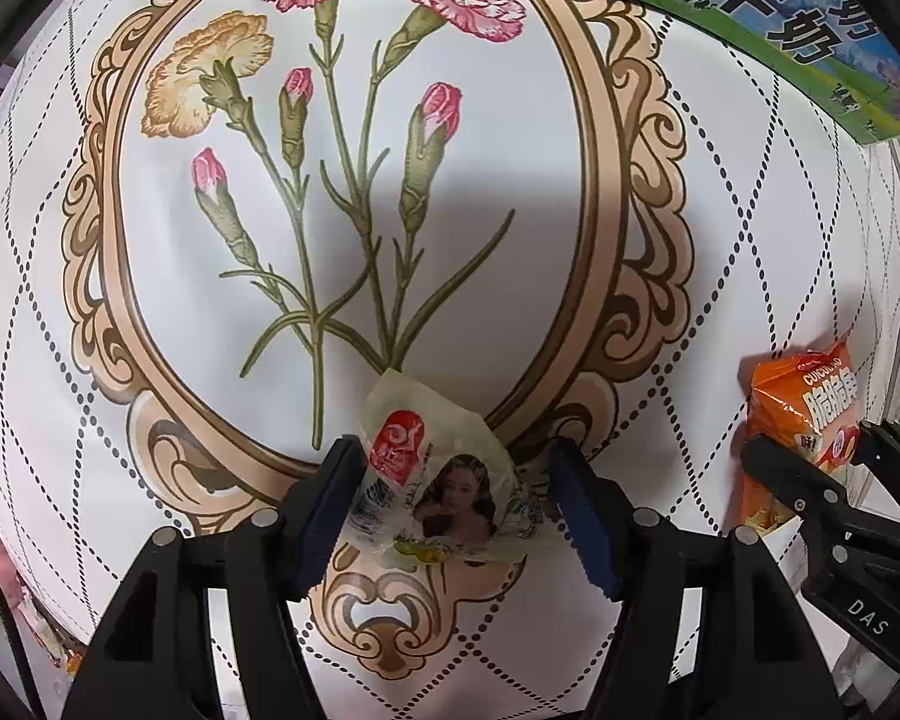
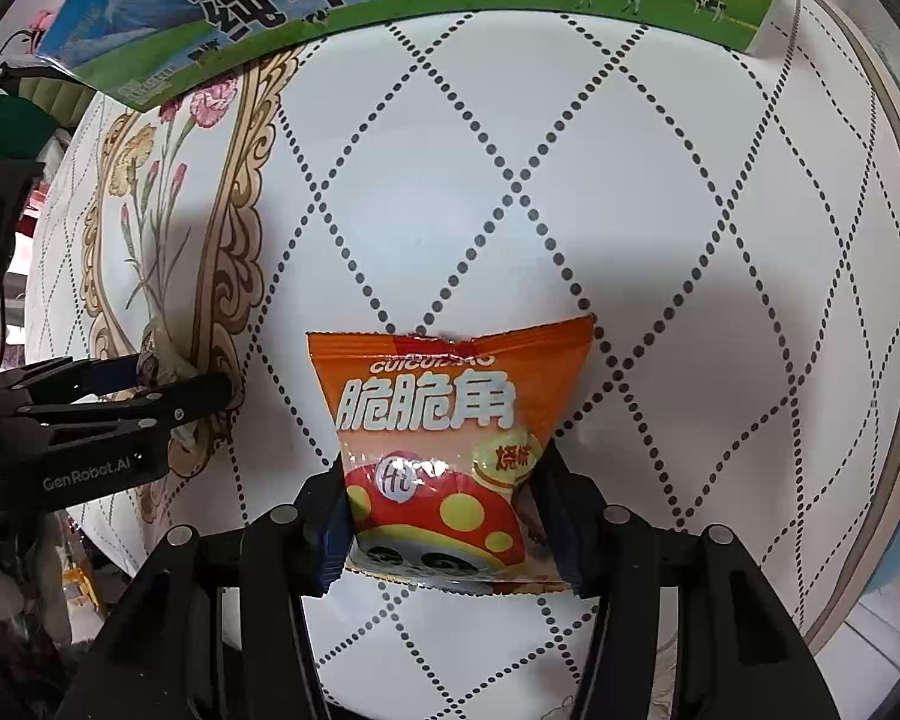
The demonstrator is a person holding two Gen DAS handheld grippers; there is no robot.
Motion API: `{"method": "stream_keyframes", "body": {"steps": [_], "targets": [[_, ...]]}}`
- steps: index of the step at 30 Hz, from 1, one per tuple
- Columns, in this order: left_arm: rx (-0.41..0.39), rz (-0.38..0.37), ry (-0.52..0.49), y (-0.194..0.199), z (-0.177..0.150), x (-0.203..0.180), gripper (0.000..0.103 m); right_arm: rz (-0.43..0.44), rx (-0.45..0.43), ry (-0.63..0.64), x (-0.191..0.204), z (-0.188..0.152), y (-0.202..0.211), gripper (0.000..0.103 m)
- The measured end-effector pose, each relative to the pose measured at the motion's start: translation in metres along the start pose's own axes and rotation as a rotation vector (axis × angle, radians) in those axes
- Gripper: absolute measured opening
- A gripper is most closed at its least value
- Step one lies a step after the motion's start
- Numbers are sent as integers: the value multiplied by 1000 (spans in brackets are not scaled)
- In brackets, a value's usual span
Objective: Organize snacks
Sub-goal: 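Grasp the white photo-print packet with the left tool while the right tool grasps the orange panda chip bag, then carry both packets into the box, release them, and lift both tools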
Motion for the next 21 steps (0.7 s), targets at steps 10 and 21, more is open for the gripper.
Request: {"method": "stream_keyframes", "body": {"steps": [10,21], "targets": [[-41,9,-14,29,-2,6,48,-6,-24,19,0,-4,-1,52],[-144,-101,-44,103,20,-7,44,118,-138,39,30,6,64,51]]}}
Point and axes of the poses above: each gripper's, at about its wrist camera, not at the fingertips, and y roughly against the way its jaws point, x to its left, z to its top, the point moved 5 cm from there along -y, roughly the way its jaws point, and after that the axes turned 10 degrees about z, right-handed, at the moved point
